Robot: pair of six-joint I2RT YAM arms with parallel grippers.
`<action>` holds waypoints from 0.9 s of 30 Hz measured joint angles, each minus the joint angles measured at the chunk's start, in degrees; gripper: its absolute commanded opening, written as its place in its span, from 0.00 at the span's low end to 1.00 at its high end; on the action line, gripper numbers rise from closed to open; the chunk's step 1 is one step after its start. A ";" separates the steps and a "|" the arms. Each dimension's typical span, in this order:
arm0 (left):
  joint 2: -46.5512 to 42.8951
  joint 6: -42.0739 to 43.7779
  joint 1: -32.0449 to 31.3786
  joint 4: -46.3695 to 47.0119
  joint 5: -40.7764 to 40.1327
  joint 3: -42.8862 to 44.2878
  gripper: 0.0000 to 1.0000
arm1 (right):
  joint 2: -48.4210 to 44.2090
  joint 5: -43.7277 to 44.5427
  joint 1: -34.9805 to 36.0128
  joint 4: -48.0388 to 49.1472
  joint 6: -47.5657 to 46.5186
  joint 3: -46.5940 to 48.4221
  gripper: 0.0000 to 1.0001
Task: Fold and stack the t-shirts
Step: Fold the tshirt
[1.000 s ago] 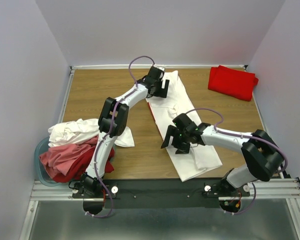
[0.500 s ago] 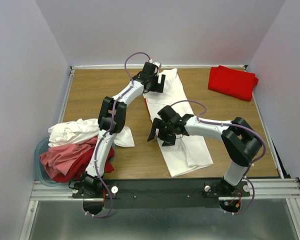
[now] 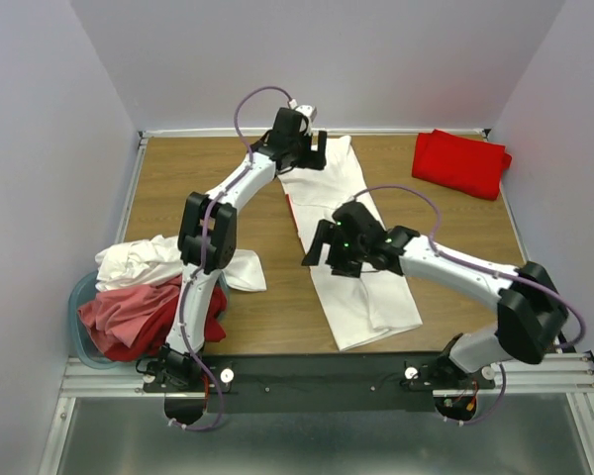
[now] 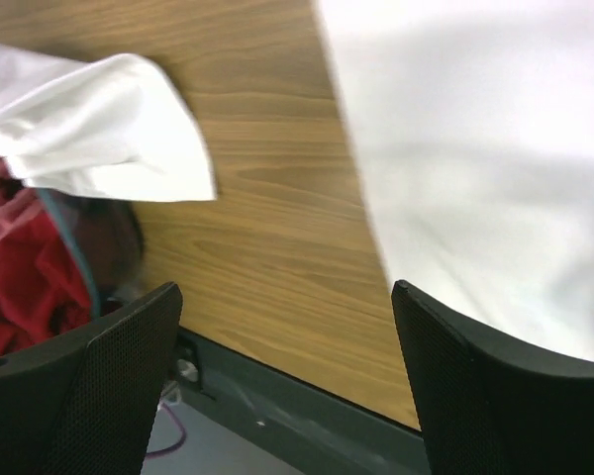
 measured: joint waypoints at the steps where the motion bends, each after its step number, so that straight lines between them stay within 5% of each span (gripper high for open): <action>1: -2.16 -0.87 -0.09 0.44 0.22 -1.38 0.98 | -2.89 1.07 -0.28 -1.01 0.00 -2.03 0.93; 6: -10.60 -5.14 -0.85 3.41 0.46 -9.73 0.96 | -12.13 5.44 -1.95 -5.81 0.11 -11.34 0.94; 12: -9.64 -9.25 -3.10 3.91 0.85 -17.07 0.96 | -18.80 7.69 -2.01 -9.90 1.88 -21.31 0.94; 27: -5.66 -13.86 -5.62 4.02 0.33 -19.63 0.98 | -19.85 3.96 -1.95 -4.48 3.82 -28.22 0.92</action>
